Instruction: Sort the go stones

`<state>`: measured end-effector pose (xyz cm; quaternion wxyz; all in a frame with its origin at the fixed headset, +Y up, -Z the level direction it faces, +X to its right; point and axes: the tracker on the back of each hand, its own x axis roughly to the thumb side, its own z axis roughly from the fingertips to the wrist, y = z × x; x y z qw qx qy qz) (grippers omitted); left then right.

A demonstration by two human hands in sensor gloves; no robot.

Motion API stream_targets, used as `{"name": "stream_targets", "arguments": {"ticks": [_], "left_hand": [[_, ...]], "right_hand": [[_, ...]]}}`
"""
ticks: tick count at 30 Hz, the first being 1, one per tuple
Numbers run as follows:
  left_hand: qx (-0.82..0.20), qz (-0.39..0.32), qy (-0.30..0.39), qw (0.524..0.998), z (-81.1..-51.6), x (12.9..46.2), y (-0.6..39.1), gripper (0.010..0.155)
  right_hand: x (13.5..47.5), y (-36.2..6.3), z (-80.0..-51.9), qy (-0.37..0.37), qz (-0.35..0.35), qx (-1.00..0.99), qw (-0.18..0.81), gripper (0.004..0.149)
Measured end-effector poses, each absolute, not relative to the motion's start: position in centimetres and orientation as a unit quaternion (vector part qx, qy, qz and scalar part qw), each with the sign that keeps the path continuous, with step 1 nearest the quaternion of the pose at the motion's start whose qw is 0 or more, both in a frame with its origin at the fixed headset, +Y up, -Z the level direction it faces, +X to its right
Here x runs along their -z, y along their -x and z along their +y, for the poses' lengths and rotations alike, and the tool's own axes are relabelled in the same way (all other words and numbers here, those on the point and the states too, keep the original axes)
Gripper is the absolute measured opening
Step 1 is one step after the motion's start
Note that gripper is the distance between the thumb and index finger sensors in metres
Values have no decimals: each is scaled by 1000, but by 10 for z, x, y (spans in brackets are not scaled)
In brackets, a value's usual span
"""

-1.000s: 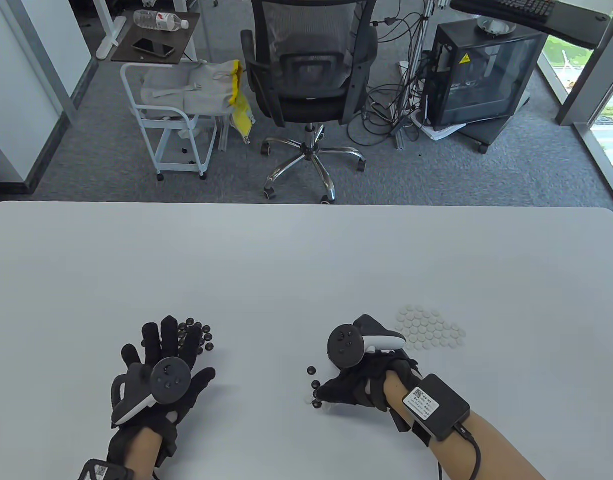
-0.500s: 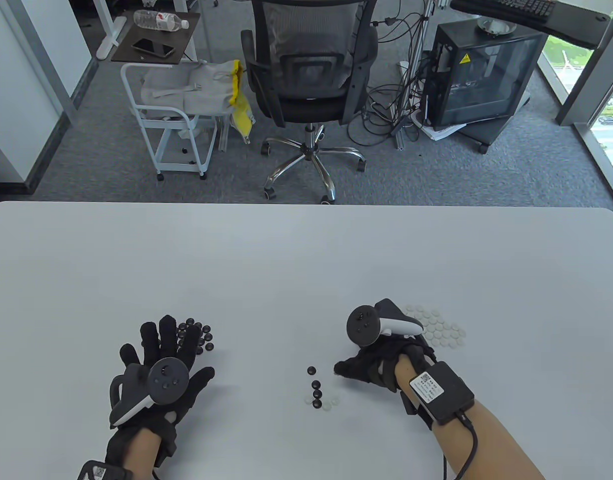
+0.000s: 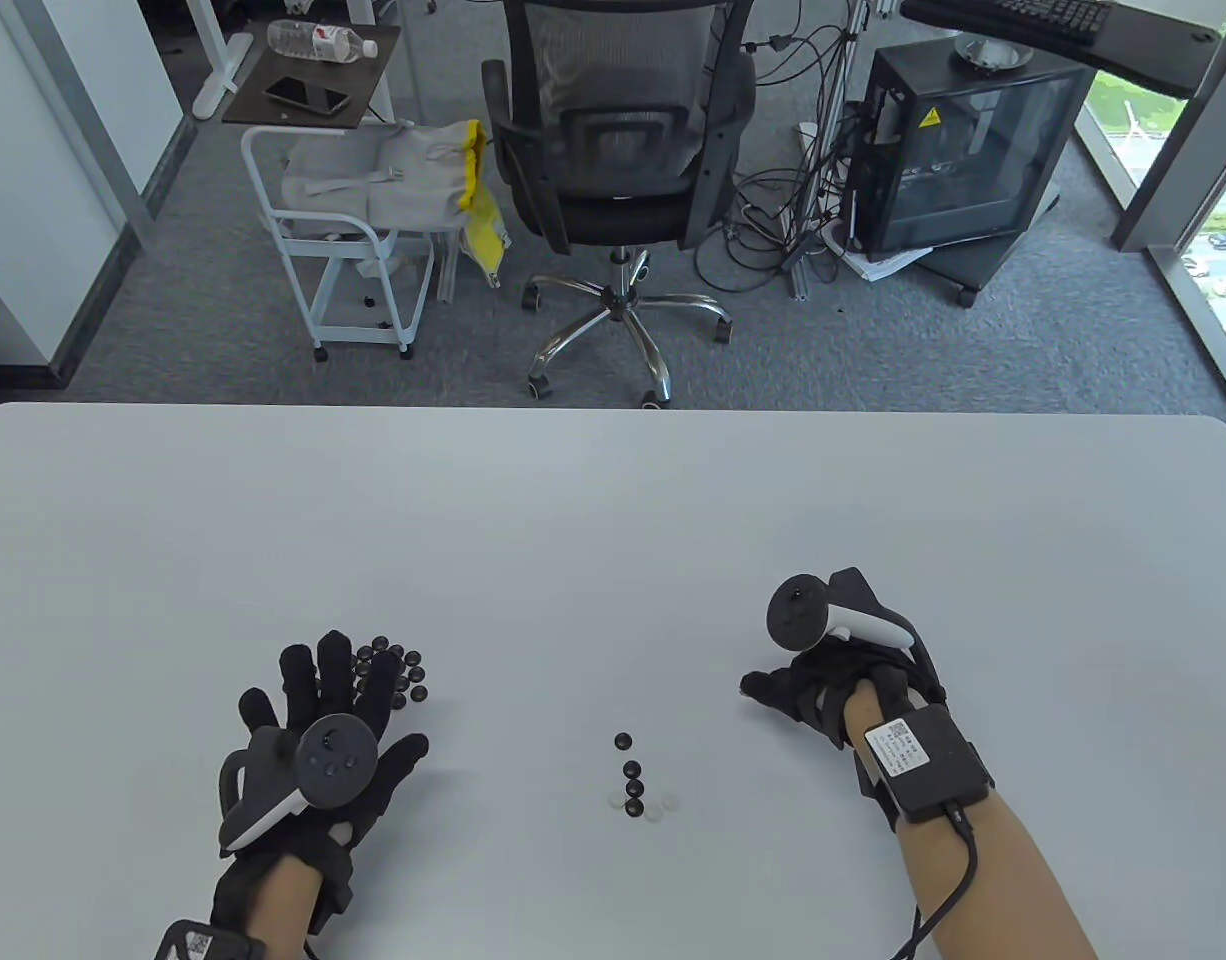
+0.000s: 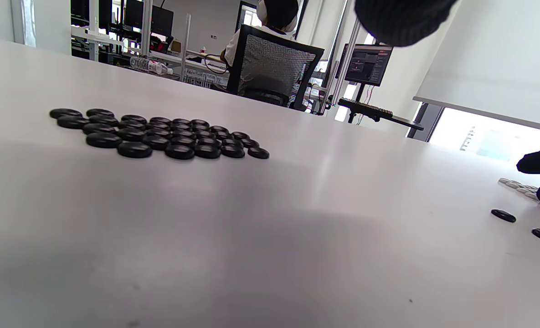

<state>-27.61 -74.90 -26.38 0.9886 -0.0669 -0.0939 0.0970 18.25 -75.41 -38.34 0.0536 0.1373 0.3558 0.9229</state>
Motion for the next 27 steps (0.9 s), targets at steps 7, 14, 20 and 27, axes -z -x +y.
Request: {"name": "stream_targets", "arguments": {"ticks": [7, 14, 20, 27], "left_hand": [[-97, -94, 67, 989, -749, 264, 276, 80], [-92, -98, 66, 989, -750, 264, 274, 81], [-72, -97, 59, 991, -750, 264, 270, 81], [-65, -96, 58, 992, -751, 263, 267, 81]], "right_hand": [[385, -188, -754, -128, 351, -926, 52, 69], [375, -170, -739, -174, 343, -921, 59, 69], [351, -134, -725, -261, 352, -898, 46, 69], [322, -95, -732, -343, 371, -862, 40, 69]]}}
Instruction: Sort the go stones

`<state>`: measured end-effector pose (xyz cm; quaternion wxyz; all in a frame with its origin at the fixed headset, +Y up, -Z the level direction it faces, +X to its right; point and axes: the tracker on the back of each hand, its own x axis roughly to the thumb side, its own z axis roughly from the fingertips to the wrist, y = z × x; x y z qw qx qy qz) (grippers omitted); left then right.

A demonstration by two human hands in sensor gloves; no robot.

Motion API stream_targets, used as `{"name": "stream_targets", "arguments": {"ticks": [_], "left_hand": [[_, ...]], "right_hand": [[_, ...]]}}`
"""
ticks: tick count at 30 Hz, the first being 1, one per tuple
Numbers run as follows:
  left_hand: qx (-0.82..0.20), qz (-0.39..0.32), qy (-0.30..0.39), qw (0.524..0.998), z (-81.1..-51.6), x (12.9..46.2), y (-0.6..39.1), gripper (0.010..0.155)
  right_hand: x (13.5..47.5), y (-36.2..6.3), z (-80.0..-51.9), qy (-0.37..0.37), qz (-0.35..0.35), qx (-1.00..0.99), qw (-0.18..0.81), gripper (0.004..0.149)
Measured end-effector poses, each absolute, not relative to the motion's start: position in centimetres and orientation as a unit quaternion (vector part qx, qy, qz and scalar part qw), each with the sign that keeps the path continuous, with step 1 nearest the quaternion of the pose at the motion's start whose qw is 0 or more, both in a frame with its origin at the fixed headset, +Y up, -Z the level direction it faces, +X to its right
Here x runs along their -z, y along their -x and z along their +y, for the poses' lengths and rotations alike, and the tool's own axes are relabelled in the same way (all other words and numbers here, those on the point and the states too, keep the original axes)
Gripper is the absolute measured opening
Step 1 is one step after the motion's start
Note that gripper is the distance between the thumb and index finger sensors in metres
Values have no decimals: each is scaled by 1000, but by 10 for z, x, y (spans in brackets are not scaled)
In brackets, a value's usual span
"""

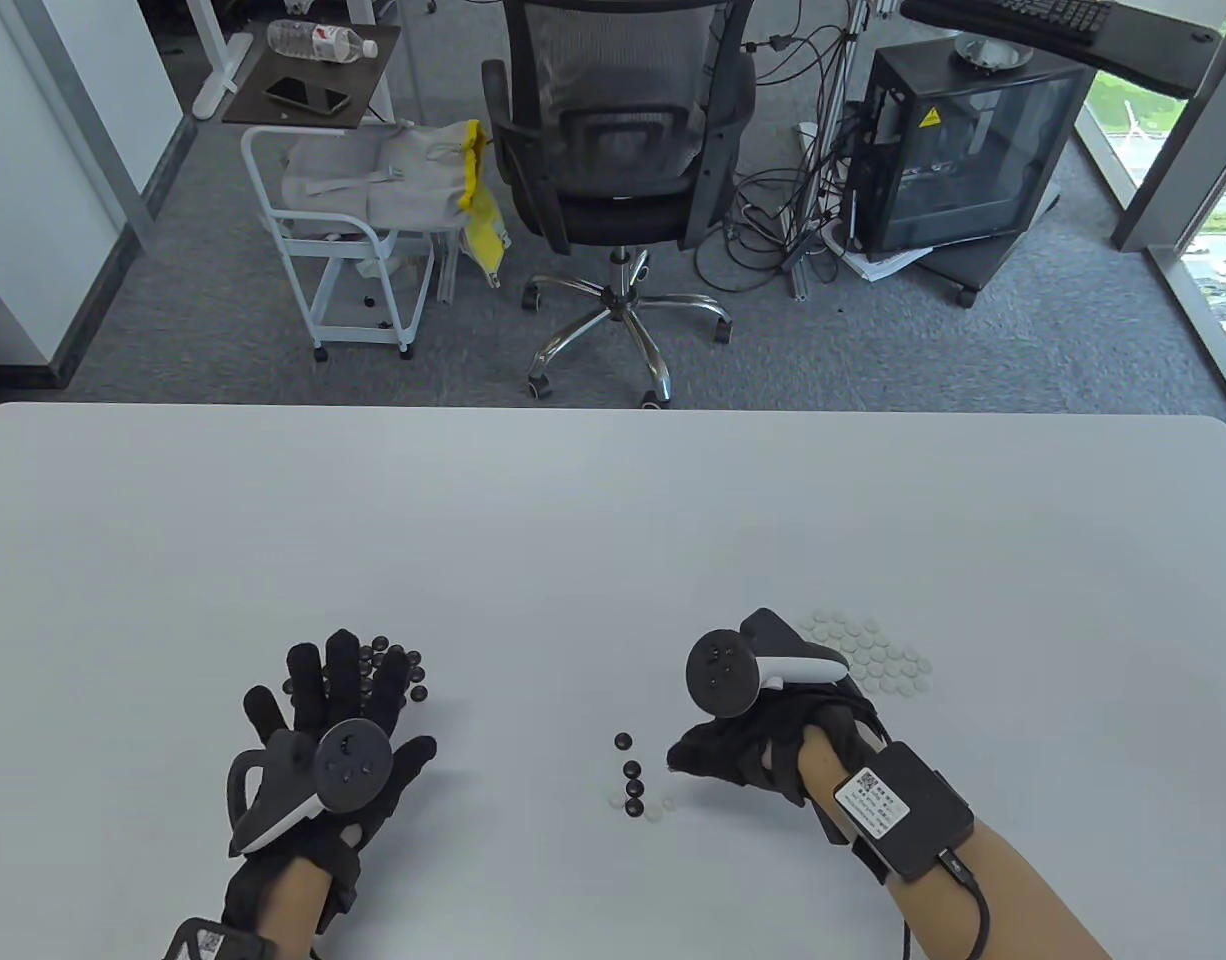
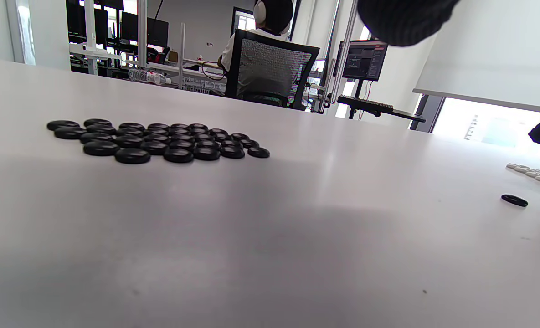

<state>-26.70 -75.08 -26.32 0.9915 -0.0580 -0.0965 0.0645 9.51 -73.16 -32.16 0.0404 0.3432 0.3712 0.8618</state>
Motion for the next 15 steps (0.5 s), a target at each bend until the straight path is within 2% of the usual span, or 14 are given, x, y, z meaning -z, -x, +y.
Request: {"name": "stream_targets", "arguments": {"ticks": [7, 15], "left_hand": [[-67, -97, 56, 991, -751, 263, 267, 80], [-68, -97, 56, 991, -751, 263, 268, 80]], "right_hand": [[307, -83, -747, -366, 397, -841, 39, 69], [301, -98, -764, -356, 419, -833, 52, 67]]}}
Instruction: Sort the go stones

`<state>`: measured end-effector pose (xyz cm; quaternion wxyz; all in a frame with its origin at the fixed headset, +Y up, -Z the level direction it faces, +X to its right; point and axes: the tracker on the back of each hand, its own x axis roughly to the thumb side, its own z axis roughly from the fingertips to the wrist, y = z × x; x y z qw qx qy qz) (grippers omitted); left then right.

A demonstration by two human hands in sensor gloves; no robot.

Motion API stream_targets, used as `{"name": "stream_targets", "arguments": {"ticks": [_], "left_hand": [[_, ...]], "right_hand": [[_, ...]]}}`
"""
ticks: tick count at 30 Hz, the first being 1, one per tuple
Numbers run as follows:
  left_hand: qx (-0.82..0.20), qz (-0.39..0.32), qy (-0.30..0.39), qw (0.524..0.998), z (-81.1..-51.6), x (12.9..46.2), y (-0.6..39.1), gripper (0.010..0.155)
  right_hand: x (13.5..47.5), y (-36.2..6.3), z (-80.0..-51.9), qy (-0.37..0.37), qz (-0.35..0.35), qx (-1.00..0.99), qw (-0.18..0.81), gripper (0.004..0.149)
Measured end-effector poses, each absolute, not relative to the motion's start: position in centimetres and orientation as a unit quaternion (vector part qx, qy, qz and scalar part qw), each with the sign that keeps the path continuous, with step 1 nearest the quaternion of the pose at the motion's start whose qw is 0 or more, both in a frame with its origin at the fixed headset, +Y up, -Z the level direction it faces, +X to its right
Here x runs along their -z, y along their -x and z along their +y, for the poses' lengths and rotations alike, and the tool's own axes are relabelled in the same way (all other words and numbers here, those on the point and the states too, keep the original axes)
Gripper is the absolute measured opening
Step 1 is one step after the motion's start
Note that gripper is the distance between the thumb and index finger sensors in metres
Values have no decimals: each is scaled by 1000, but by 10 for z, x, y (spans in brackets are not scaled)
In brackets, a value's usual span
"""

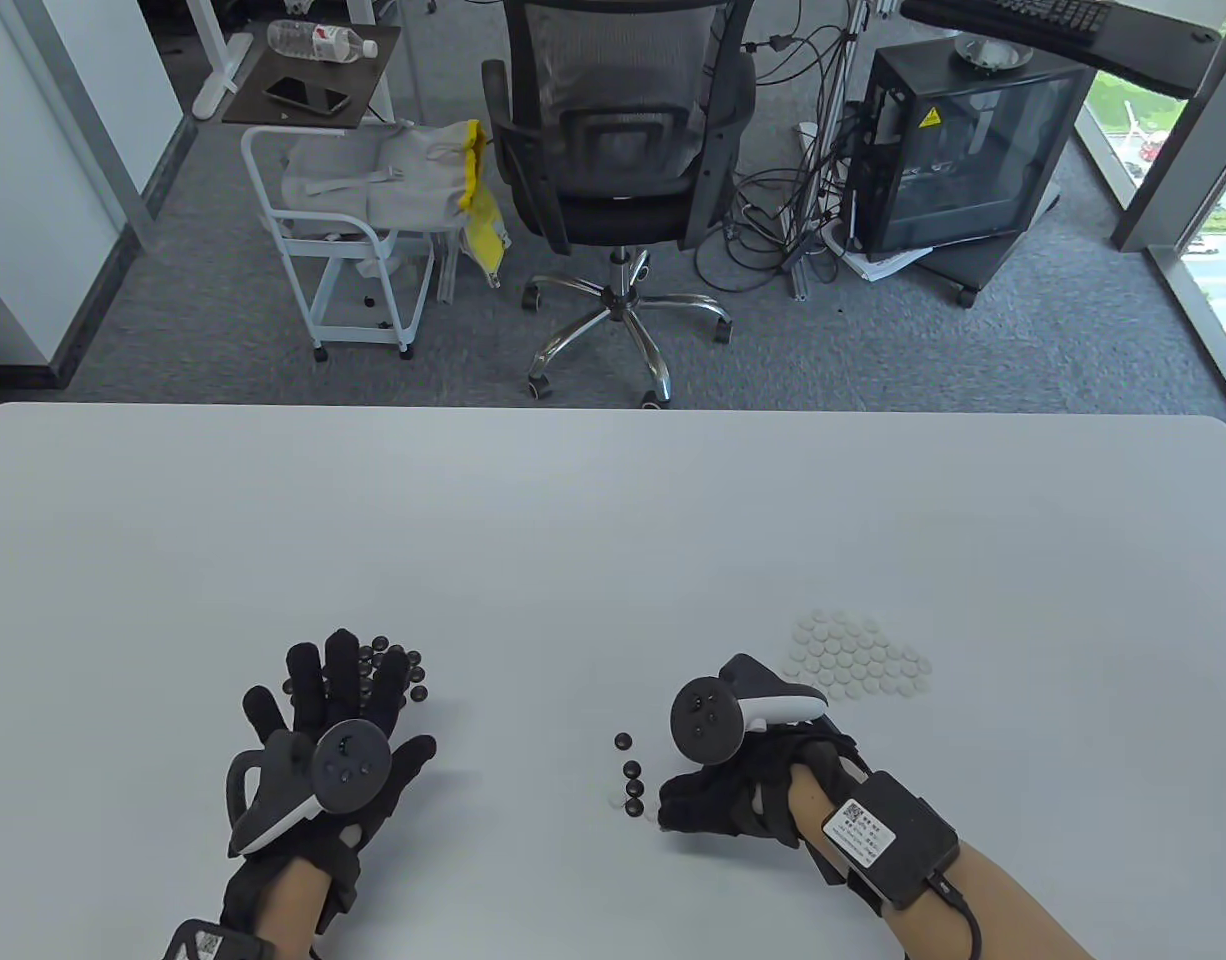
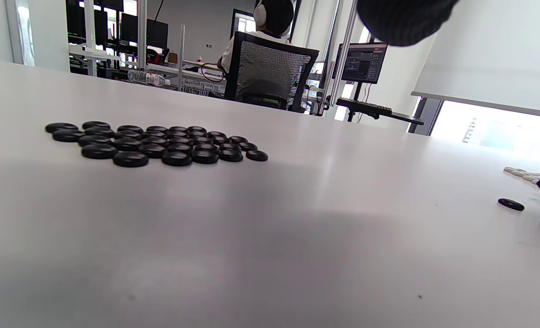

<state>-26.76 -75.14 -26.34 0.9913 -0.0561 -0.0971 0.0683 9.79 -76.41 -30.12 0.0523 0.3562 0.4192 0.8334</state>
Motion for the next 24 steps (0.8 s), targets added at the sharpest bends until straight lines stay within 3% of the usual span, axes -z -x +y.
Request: {"name": "stream_targets", "arguments": {"ticks": [5, 15, 24], "left_hand": [[-67, -95, 61, 991, -751, 263, 268, 80], [-70, -92, 63, 991, -751, 264, 268, 80], [-70, -91, 66, 991, -751, 264, 268, 80]], "right_hand": [[297, -126, -764, -331, 409, -849, 46, 65], [312, -203, -764, -209, 386, -896, 57, 67], [333, -217, -768, -165, 360, -914, 85, 68]]}}
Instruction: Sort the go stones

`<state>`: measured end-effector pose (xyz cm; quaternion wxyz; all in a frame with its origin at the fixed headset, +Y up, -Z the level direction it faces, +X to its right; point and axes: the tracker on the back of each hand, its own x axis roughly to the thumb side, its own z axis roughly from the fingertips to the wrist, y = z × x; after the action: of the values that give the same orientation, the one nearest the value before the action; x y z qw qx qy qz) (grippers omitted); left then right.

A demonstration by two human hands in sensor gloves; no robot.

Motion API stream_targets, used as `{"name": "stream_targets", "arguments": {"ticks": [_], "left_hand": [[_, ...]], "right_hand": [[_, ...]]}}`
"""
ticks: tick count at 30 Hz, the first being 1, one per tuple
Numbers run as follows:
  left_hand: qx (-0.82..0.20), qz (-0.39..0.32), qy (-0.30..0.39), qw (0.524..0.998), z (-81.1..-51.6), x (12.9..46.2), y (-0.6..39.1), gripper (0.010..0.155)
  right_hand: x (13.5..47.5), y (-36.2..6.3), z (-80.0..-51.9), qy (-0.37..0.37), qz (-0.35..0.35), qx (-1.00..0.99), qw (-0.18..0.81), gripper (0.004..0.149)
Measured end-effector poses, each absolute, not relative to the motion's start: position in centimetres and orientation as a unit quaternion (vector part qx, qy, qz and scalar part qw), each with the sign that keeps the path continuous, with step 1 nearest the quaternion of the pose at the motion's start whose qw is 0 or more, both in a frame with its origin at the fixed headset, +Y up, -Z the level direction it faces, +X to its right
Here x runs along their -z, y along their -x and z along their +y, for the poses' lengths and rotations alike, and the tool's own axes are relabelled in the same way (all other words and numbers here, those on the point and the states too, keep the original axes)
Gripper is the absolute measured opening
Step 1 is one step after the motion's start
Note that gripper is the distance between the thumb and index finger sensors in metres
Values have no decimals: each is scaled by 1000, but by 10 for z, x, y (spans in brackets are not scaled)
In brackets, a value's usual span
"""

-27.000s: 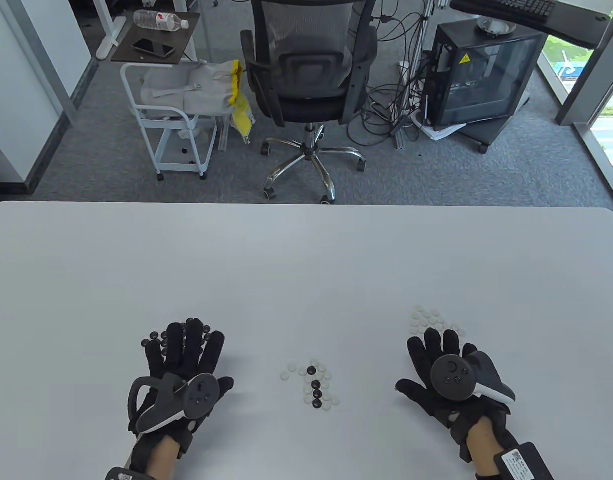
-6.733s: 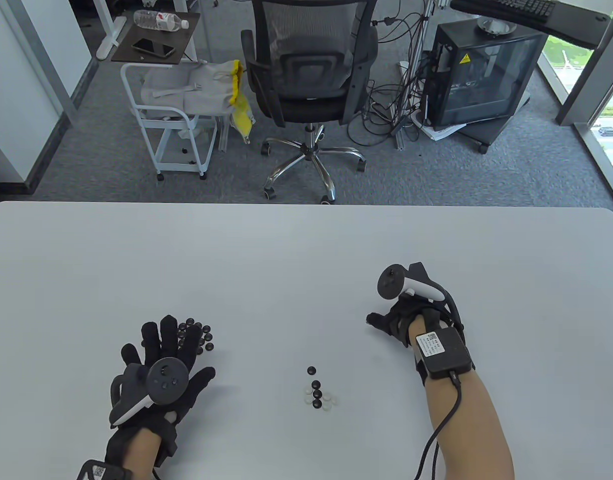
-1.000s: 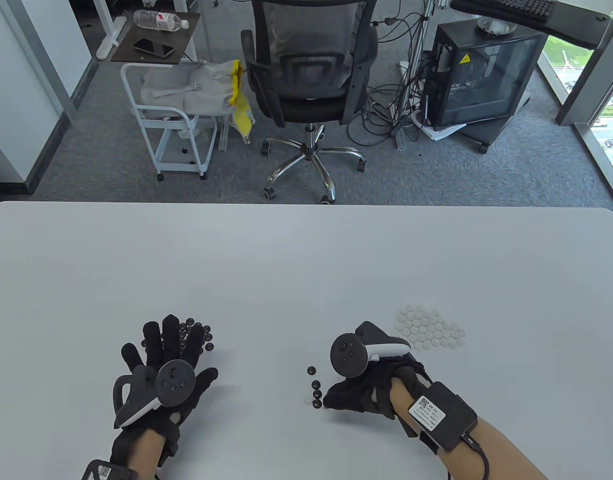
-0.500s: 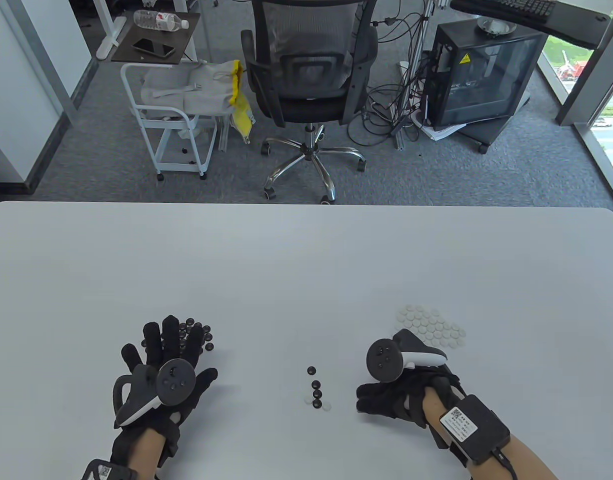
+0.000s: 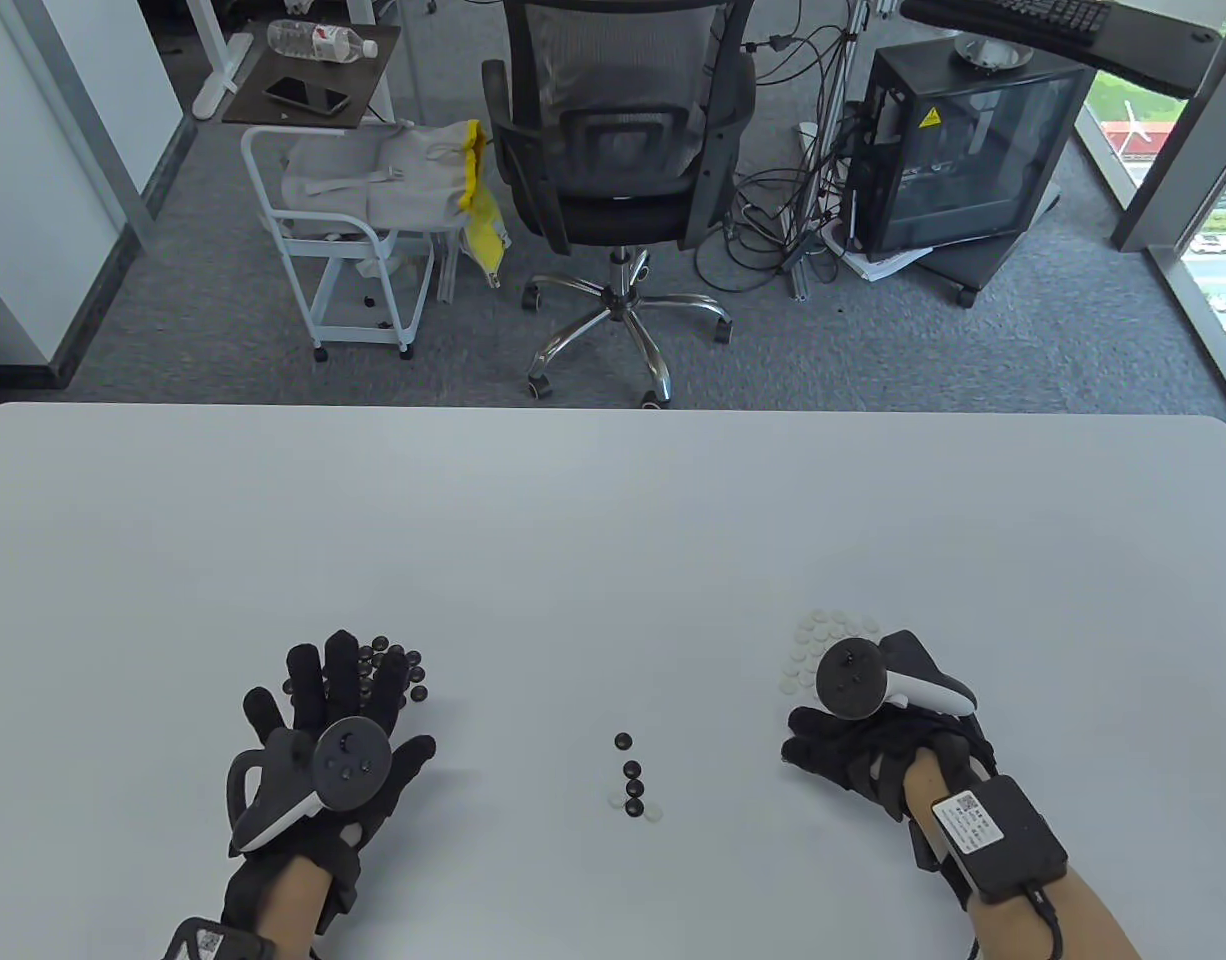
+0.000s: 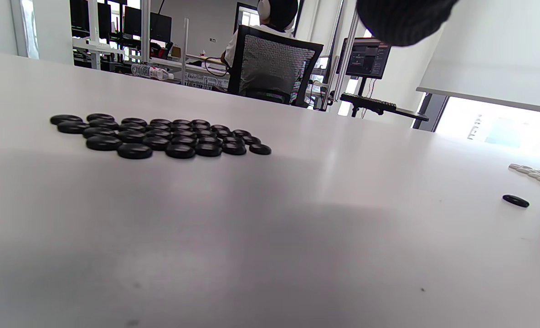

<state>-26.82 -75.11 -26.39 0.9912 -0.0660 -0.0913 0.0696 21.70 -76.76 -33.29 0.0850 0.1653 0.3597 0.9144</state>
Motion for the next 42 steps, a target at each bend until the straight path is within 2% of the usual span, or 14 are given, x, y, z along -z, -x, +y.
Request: {"name": "stream_targets", "arguments": {"ticks": [9, 14, 20, 30, 36, 42], "left_hand": [[-72, -88, 66, 991, -751, 264, 269, 80], [-76, -88, 65, 991, -751, 265, 270, 80], [-75, -89, 66, 991, -751, 265, 270, 80], [-75, -91, 64, 991, -751, 264, 270, 80], [-76, -91, 63, 991, -751, 264, 270, 80], [-77, -92, 62, 991, -751, 264, 270, 80]], "right_hand": [[353, -217, -765, -136, 355, -920, 98, 70], [355, -208, -751, -152, 340, -920, 120, 72], [340, -171, -735, -223, 350, -903, 115, 72], [300, -98, -745, -332, 405, -850, 50, 69], [286, -76, -755, -364, 414, -834, 29, 69], [284, -78, -766, -356, 428, -830, 33, 68]]}}
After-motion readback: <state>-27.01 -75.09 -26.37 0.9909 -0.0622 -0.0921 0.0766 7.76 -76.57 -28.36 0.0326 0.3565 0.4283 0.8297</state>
